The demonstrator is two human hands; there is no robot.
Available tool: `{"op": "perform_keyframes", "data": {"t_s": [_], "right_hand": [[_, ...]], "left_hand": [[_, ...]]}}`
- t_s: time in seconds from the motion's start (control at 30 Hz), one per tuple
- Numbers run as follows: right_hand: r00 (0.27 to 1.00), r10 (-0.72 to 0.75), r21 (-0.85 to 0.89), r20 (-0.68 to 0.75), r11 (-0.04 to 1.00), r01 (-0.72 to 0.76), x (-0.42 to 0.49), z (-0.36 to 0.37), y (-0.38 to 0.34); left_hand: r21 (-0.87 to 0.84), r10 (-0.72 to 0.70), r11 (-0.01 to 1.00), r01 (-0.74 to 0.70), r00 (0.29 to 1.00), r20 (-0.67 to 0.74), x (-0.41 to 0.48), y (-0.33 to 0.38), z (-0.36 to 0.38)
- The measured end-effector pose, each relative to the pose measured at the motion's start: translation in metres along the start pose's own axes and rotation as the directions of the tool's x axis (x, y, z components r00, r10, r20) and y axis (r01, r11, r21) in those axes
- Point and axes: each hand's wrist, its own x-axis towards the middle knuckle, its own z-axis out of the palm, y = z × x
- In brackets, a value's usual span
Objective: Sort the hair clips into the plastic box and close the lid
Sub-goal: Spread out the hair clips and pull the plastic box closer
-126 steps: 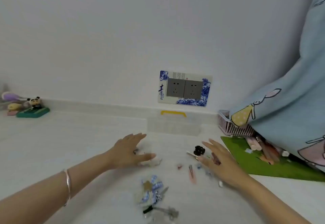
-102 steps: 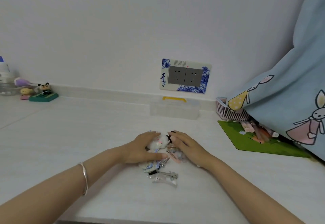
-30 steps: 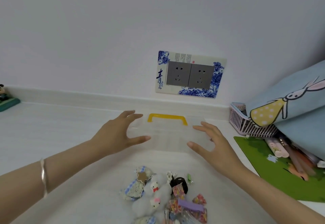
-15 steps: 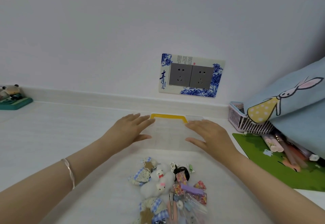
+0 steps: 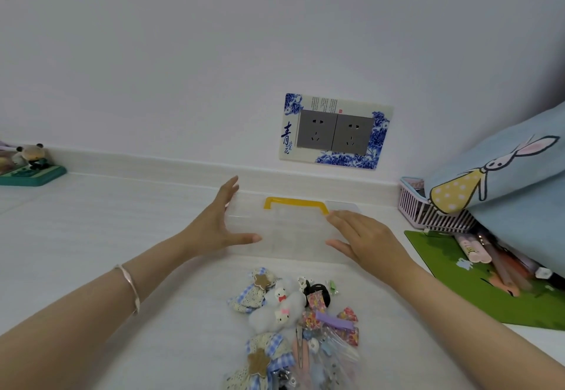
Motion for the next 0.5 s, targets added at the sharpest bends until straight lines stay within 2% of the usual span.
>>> {"op": "perform_keyframes", "data": {"t_s": [0.13,0.3,0.5], "right_hand": [[0.999,-0.045,-0.055,-0.011,0.998,0.044,-0.001,0.003,0.0],[0.992,-0.126,-0.127,0.006,0.984,0.126,-0.002,0.006,0.003],[0.987,-0.144,-0.083,0.072,0.985,0.15,0.004,0.003,0.01]], "left_hand": [[-0.031,-0.133,0.991,0.133,0.991,0.009,0.002,-0.005,0.007],[-0.057,-0.109,0.992,0.109,0.994,-0.002,0.001,-0.004,0.008],[-0.045,-0.127,0.991,0.127,0.992,0.01,0.003,-0.006,0.007]]}}
